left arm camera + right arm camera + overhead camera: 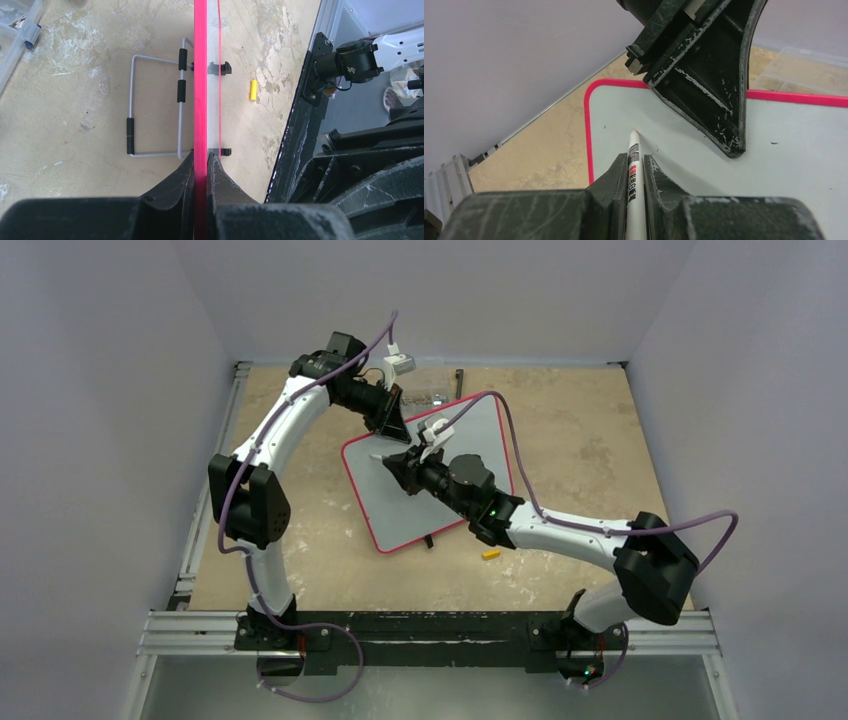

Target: Write a sentence on the whiteboard

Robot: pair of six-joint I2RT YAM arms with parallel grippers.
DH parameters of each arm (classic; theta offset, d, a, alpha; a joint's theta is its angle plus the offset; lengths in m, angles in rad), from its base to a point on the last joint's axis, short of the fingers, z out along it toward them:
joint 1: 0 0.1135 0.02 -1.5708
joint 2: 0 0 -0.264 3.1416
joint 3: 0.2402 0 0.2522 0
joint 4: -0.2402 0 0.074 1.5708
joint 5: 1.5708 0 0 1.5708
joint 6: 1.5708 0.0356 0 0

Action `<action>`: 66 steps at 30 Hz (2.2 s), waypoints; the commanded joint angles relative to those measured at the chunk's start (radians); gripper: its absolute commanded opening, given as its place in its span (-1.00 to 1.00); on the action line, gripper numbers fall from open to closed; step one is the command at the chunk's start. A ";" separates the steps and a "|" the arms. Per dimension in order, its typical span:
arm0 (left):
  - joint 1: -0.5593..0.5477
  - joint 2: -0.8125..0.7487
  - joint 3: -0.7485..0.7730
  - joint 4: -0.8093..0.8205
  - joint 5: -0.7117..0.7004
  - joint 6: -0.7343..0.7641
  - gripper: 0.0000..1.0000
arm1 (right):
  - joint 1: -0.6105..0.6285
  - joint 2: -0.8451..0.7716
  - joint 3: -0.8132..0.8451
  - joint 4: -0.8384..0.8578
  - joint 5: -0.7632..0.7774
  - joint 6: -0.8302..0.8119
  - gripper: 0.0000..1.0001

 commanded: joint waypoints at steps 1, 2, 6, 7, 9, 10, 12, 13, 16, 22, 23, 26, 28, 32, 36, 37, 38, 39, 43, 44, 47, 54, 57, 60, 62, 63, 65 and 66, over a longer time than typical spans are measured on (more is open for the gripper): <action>-0.019 0.017 0.010 0.024 -0.092 0.113 -1.00 | 0.006 0.022 0.058 0.043 0.012 -0.002 -1.00; -0.020 0.019 0.011 0.024 -0.093 0.113 -1.00 | 0.007 0.026 0.059 0.042 0.008 -0.001 -1.00; -0.024 0.022 0.013 0.021 -0.094 0.114 -1.00 | 0.008 0.037 0.063 0.034 -0.011 0.002 -1.00; -0.025 0.022 0.013 0.019 -0.096 0.114 -1.00 | 0.008 0.040 0.062 0.031 -0.015 0.002 -1.00; -0.025 0.023 0.013 0.019 -0.096 0.114 -1.00 | 0.009 0.045 0.060 0.020 -0.022 0.002 -1.00; -0.025 0.022 0.013 0.019 -0.097 0.114 -1.00 | 0.009 0.047 0.058 0.014 -0.025 0.004 -1.00; -0.027 0.022 0.013 0.018 -0.097 0.115 -1.00 | 0.010 0.049 0.051 0.006 -0.033 0.005 -1.00; -0.027 0.022 0.013 0.020 -0.097 0.114 -1.00 | 0.011 0.049 0.045 0.004 -0.035 0.007 -1.00; -0.027 0.022 0.013 0.019 -0.099 0.114 -1.00 | 0.014 0.045 0.024 -0.001 -0.041 0.009 -1.00; -0.028 0.023 0.013 0.017 -0.100 0.115 -1.00 | 0.018 0.023 -0.020 -0.020 -0.041 0.017 -1.00; -0.028 0.023 0.014 0.018 -0.100 0.115 -1.00 | 0.018 0.019 -0.028 -0.024 -0.041 0.019 -1.00; -0.028 0.024 0.013 0.017 -0.100 0.114 -1.00 | 0.020 0.006 -0.056 -0.033 -0.033 0.024 -1.00; -0.029 0.024 0.013 0.017 -0.100 0.115 -1.00 | 0.019 -0.008 -0.071 -0.039 -0.014 0.027 -1.00; -0.031 0.021 0.013 0.015 -0.103 0.115 -1.00 | 0.020 -0.044 -0.081 -0.069 0.056 0.021 -1.00; -0.033 0.018 0.012 0.013 -0.105 0.116 -1.00 | 0.020 -0.060 -0.068 -0.105 0.112 0.013 -1.00; -0.033 0.018 0.012 0.013 -0.106 0.116 -1.00 | 0.020 -0.061 -0.061 -0.114 0.119 0.013 -1.00; -0.034 0.018 0.011 0.013 -0.107 0.116 -1.00 | 0.020 -0.063 -0.056 -0.120 0.125 0.013 -1.00; -0.034 0.018 0.011 0.012 -0.108 0.118 -1.00 | 0.020 -0.066 -0.051 -0.123 0.127 0.010 -1.00; -0.035 0.017 0.009 0.012 -0.110 0.117 -1.00 | 0.020 -0.069 -0.031 -0.133 0.103 -0.008 -1.00; -0.035 0.017 0.009 0.012 -0.111 0.117 -1.00 | 0.019 -0.071 -0.032 -0.132 0.087 -0.013 -1.00; -0.036 0.018 0.010 0.009 -0.107 0.118 -1.00 | 0.020 -0.080 -0.043 -0.110 0.024 -0.023 -1.00; -0.037 0.008 0.016 0.004 -0.099 0.117 -1.00 | 0.020 -0.130 -0.091 0.009 -0.043 0.026 -1.00; -0.038 -0.006 0.015 0.003 -0.094 0.120 -1.00 | 0.021 -0.143 -0.097 0.033 -0.012 0.036 -1.00; -0.037 -0.010 0.013 0.003 -0.095 0.121 -1.00 | 0.020 -0.154 -0.101 0.041 0.052 0.049 -1.00; -0.038 -0.008 0.015 0.004 -0.094 0.120 -1.00 | 0.020 -0.150 -0.091 0.028 0.093 0.050 -1.00; -0.038 -0.009 0.015 0.004 -0.094 0.120 -1.00 | 0.020 -0.145 -0.083 0.018 0.111 0.051 -1.00; -0.037 -0.006 0.016 0.003 -0.092 0.119 -1.00 | 0.020 -0.132 -0.073 0.000 0.140 0.055 -1.00; -0.037 -0.005 0.018 0.003 -0.091 0.119 -1.00 | 0.020 -0.126 -0.069 -0.003 0.150 0.058 -1.00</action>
